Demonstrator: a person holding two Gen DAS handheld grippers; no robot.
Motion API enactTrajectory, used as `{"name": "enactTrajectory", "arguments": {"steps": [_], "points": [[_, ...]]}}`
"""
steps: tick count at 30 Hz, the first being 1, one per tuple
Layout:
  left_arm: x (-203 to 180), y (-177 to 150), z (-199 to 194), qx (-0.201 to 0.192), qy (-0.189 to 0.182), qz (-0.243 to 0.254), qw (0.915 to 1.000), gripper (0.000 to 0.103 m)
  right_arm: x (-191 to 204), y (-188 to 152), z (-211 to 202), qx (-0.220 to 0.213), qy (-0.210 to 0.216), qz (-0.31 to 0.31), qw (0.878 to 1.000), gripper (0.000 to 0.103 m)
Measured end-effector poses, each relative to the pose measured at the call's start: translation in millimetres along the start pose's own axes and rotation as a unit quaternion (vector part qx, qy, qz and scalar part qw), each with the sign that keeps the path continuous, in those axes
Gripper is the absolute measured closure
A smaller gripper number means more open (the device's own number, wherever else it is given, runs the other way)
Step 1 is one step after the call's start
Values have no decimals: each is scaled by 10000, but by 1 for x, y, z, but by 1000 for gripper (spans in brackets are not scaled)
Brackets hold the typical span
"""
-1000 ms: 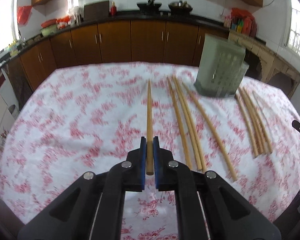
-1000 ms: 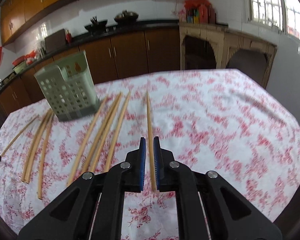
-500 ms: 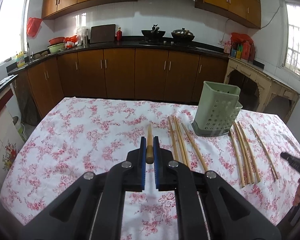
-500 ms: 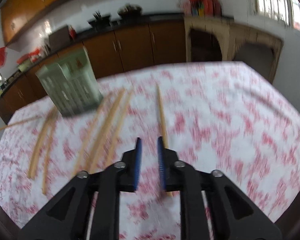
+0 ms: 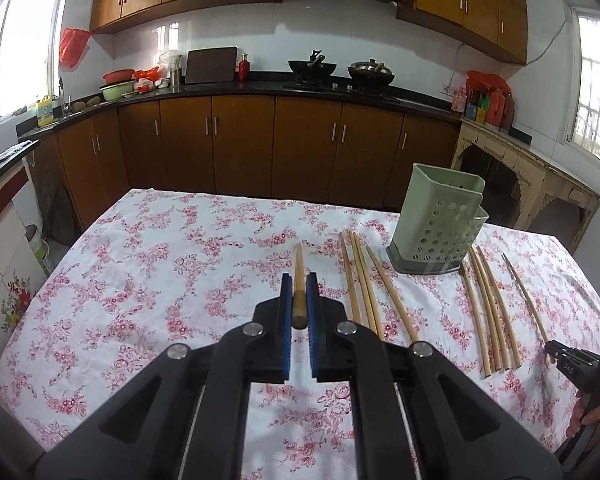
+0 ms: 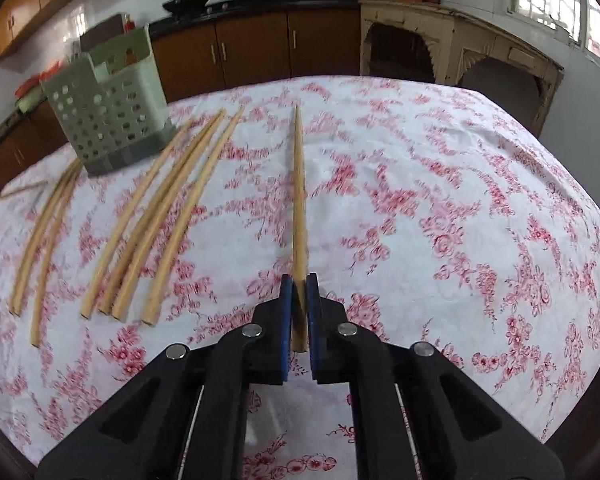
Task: Organize utensils
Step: 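Lift the held chopsticks upright with both tools toward the green holder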
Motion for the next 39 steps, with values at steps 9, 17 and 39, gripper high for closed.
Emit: {"name": "enactTrajectory", "arguments": {"steps": [9, 17, 39], "points": [[1, 17, -17, -344, 8, 12, 9994, 95, -2, 37, -61, -1106, 134, 5, 9938, 96], [1, 34, -31, -611, -36, -19, 9981, 95, 5, 80, -117, -2092, 322, 9, 9774, 96], [-5, 103, -59, -1053, -131, 131, 9943, 96, 24, 175, -179, -2498, 546, -23, 9667, 96]]}}
Point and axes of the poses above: each gripper's, at about its wrist camera, not at the fingertips, and z roughly the way its jaws point, x to its left, y to its top, the point moved 9 cm from there along z, roughly the way its jaws point, and after that the axes turned 9 degrees about x, right-handed, at the moved point
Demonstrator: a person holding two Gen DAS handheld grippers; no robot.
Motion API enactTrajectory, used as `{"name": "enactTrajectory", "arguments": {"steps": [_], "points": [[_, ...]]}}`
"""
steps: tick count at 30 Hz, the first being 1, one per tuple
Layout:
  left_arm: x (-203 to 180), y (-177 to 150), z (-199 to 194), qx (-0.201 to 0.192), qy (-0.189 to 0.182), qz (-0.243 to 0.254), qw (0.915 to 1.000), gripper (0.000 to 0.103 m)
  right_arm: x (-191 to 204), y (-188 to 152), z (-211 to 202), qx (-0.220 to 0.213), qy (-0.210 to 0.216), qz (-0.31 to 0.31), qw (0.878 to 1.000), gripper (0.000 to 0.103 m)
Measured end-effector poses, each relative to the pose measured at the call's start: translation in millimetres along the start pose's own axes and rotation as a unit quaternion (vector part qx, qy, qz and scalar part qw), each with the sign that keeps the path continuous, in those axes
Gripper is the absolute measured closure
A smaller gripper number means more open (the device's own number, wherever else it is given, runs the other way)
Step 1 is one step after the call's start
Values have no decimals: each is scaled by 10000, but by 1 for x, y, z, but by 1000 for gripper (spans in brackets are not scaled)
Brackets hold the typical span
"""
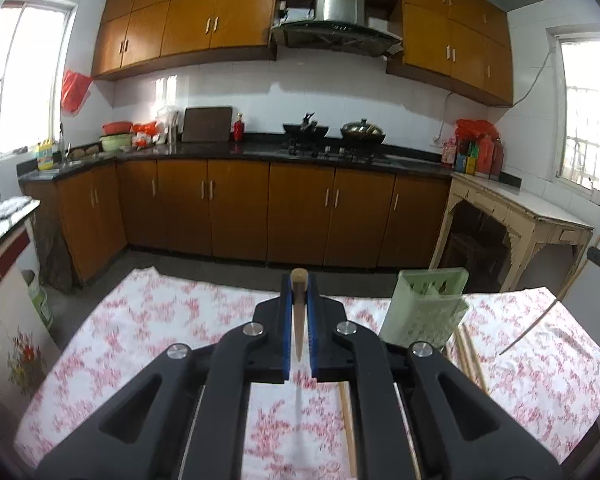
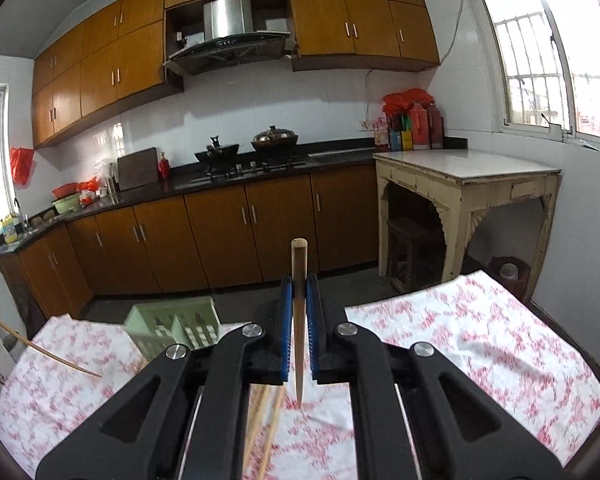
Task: Organize utensils
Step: 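Lift the held chopsticks upright with both tools toward the green holder, then lower both held chopsticks into the green utensil holder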
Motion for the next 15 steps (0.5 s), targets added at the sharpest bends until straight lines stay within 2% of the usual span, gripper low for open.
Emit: {"name": "enactTrajectory", "arguments": {"steps": [3, 8, 11, 15], "points": [[-10, 30, -11, -159, -149, 86, 9997, 96, 8, 27, -5, -94, 163, 12, 9998, 96], [-41, 82, -32, -397, -651, 147, 9970, 96, 38, 70, -18, -302, 678, 2, 9972, 96], [-62, 102, -38, -399, -1029, 155, 9938, 96, 56, 80, -20, -367, 926, -65, 9950, 96], [-89, 114, -36, -378, -1311, 225, 9904, 96, 75, 80, -12, -445, 1030, -235, 9934, 96]]}}
Point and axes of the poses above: each gripper's, at about its wrist camera, not at the fingertips, and z roughly the way its jaws point, x to its left, y to its top, the point moved 9 cm from there along z, roughly the way its jaws point, and after that the axes turned 9 degrees about x, right-handed, at the moved point
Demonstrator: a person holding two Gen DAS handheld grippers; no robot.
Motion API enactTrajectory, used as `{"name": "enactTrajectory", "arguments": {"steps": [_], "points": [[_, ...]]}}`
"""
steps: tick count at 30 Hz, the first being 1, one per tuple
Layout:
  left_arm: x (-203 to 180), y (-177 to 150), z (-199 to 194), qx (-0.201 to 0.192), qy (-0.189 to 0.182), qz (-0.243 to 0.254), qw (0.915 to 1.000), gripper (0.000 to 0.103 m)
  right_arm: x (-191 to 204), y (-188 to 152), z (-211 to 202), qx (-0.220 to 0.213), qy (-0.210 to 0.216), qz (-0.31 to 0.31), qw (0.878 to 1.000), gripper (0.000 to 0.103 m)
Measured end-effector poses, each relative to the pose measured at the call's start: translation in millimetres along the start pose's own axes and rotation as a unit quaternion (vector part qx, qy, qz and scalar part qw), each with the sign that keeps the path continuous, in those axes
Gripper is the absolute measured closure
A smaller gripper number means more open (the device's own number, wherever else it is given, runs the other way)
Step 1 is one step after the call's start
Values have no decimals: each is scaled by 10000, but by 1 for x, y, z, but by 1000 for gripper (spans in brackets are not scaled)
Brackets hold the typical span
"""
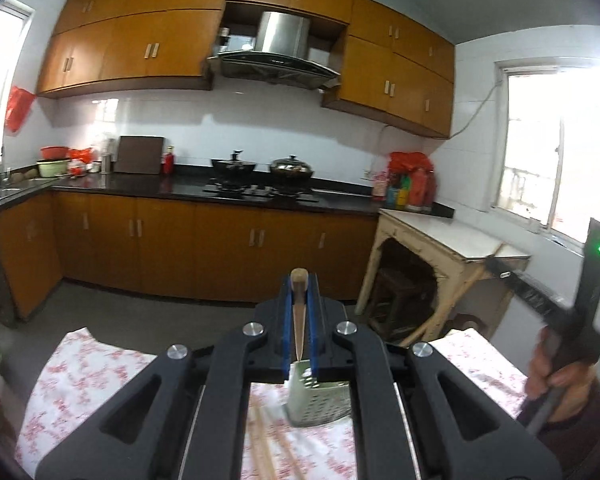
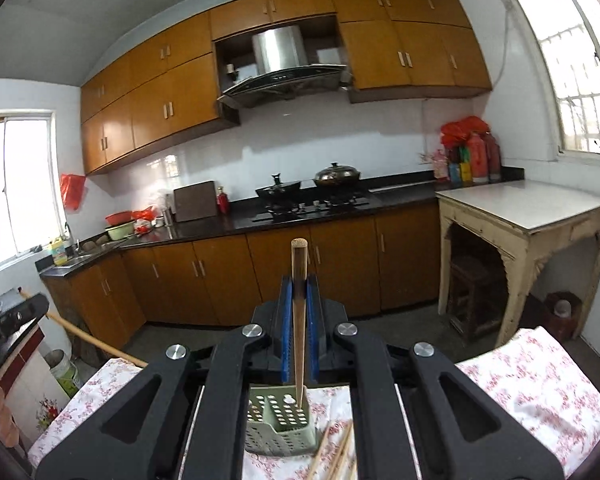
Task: Organize utensils
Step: 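Lower both held chopsticks into the green utensil holder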
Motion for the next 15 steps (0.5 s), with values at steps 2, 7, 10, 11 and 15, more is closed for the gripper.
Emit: {"name": "enactTrajectory", "arguments": {"steps": [2, 7, 10, 11, 15], "points": [[-10, 1, 10, 51, -69, 43, 10000, 96, 7, -3, 10, -5, 15, -66, 10000, 96], [-25, -14, 43, 407, -116, 111, 9990, 96, 9, -18, 40, 294, 26, -77, 9995, 96], [-25, -24, 61, 615, -86, 147, 9980, 96, 11, -28, 51, 459, 17, -66, 9989, 96], [-26, -27, 66, 674, -70, 166, 9976, 96, 10, -32, 57, 542, 21, -47, 9985, 96], [-22, -36, 89, 863, 22, 217, 9960, 95, 8, -44, 77, 829, 78, 97, 9965, 96]]}}
Point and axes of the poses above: each gripper's, at about its wrist camera, not at the fingertips, and z roughly the way its jaws point, x to its left, y to its top, the point moved 9 cm from there along z, roughly the way its jaws point, and after that the axes turned 9 degrees about x, right-handed, at the moved point
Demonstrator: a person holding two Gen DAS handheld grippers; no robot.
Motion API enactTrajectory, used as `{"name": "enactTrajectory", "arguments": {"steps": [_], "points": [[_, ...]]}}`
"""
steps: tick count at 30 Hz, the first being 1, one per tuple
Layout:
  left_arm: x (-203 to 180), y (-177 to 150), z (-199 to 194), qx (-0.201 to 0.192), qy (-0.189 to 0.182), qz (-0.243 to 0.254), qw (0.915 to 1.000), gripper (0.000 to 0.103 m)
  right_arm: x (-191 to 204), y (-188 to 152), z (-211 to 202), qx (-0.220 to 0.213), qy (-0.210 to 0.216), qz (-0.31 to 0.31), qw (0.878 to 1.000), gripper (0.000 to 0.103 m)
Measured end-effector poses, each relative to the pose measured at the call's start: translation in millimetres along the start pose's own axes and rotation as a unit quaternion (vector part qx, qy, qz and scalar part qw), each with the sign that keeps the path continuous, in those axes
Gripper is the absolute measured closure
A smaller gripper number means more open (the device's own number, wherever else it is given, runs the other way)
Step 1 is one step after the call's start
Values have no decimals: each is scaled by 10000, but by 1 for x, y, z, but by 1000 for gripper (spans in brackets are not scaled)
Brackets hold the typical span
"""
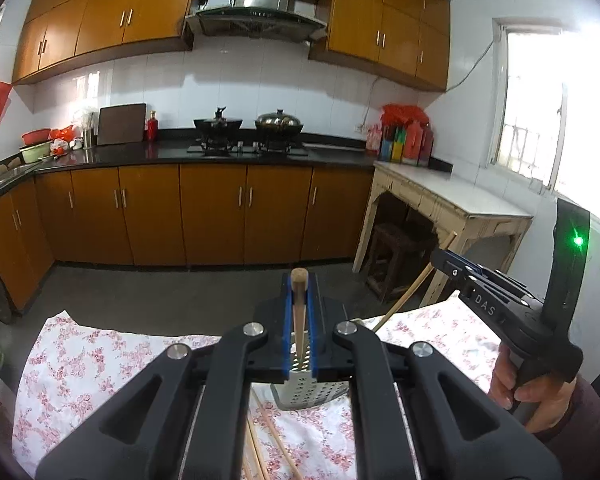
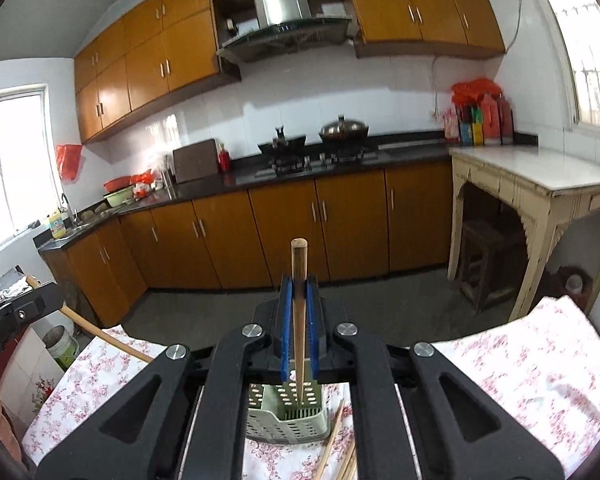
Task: Organize utensils
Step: 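Lower both held chopsticks into the green utensil holder, then open both tools to release the chopsticks into the holder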
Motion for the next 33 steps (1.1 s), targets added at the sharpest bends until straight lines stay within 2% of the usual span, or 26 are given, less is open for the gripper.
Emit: {"name": "enactTrajectory", "arguments": {"steps": [4, 11, 15, 22, 26, 31, 33], "points": [[7, -3, 27, 212, 11, -121, 9997, 95, -1, -7, 13, 198, 56, 69, 9998, 96], [17, -12, 39, 323, 66, -185, 9993, 95, -5, -14, 18, 373, 87, 101, 9992, 94], [23, -10, 32, 272, 173, -248, 9992, 85, -9, -14, 13, 332, -27, 118, 9994, 73], [39, -14, 12, 141, 239, -474, 9985, 74, -15, -11, -9, 193, -107, 184, 9996, 70], [47, -17, -10, -3, 316, -567, 9979, 65, -21, -12, -34, 26, -154, 227, 9996, 67], [65, -46, -40, -144, 647, -565, 9962, 53, -49, -32, -72, -64, -355, 350, 9987, 65], [75, -65, -47, -135, 758, -602, 9952, 47, -64, -49, -85, -53, -517, 409, 9978, 61]]}}
Point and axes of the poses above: each gripper's, at about its wrist camera, not at the fingertips, and z roughly the way its jaws point, x to its left, y to its top, the point moved 9 cm from there along z, roughly the way its jaws point, and after that the axes turned 9 degrees about x, right-handed, at the moved point
